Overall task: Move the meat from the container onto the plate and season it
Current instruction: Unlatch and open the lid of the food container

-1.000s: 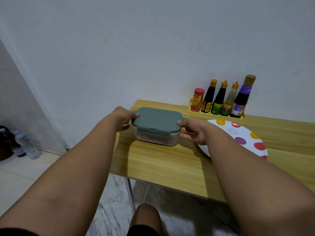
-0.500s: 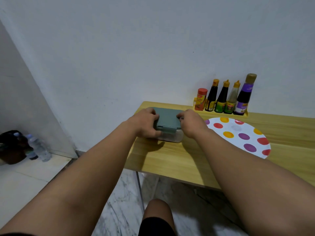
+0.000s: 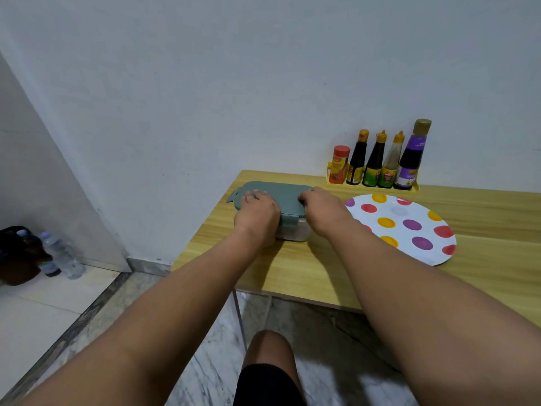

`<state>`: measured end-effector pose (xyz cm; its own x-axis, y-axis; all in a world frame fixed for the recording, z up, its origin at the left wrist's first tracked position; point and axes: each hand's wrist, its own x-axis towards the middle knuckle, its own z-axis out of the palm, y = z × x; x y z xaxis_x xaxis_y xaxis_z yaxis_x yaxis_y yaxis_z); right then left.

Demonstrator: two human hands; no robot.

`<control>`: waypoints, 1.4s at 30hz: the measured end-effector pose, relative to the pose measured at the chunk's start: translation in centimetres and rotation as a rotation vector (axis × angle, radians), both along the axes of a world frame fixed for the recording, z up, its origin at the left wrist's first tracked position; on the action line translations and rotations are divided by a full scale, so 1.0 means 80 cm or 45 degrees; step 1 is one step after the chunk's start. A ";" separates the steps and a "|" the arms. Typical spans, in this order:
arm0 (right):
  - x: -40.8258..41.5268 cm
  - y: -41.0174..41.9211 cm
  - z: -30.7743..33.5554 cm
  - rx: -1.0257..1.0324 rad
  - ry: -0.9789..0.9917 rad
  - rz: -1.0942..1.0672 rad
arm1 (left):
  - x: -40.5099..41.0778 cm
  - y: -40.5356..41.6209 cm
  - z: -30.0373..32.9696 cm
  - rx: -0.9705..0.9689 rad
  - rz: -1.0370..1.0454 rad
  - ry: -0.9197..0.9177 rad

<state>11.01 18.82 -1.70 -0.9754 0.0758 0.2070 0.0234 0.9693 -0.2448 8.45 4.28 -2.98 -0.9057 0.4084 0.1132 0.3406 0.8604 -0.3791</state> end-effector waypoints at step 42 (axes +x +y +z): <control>0.006 0.032 0.024 -1.314 -0.348 -0.339 | -0.067 -0.085 0.010 1.899 0.516 -0.772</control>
